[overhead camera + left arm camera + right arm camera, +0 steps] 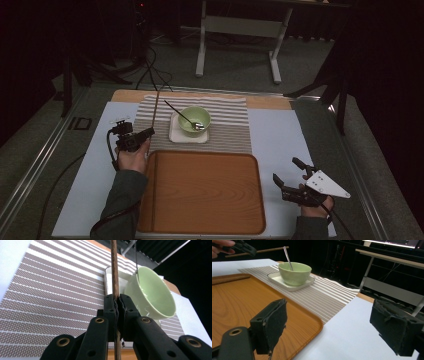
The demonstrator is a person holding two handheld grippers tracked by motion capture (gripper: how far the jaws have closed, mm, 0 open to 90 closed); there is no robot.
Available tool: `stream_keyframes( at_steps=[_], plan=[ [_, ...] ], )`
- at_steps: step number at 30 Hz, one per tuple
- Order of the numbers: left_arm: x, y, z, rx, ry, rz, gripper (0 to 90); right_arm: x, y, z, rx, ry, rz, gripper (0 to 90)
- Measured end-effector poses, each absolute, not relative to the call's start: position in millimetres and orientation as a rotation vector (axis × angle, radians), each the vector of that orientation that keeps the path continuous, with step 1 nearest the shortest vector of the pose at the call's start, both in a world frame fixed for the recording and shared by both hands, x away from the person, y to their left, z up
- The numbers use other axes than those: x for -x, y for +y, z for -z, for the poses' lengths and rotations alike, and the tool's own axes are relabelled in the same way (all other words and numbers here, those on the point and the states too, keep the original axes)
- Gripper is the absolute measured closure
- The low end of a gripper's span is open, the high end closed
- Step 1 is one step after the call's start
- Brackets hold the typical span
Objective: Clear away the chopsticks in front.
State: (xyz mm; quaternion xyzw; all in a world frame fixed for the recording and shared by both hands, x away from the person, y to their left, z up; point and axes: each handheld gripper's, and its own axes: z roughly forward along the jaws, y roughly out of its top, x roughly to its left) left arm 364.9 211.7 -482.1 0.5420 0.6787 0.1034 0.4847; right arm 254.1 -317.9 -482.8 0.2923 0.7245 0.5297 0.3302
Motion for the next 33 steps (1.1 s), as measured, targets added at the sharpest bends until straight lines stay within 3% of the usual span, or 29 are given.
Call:
stream_keyframes(
  at_steps=[14,33],
  plan=[
    [-334.9,207.9,464.3,-1.256,1.611,-0.27,85.8,-254.0,-318.1,482.9,-0.768,1.893,-1.386,13.7],
    [-292.0,196.0,472.8,-1.214,1.591,-0.243,85.7,-254.1,-317.0,482.9,-0.761,1.899,-1.384,13.7]
  ],
)
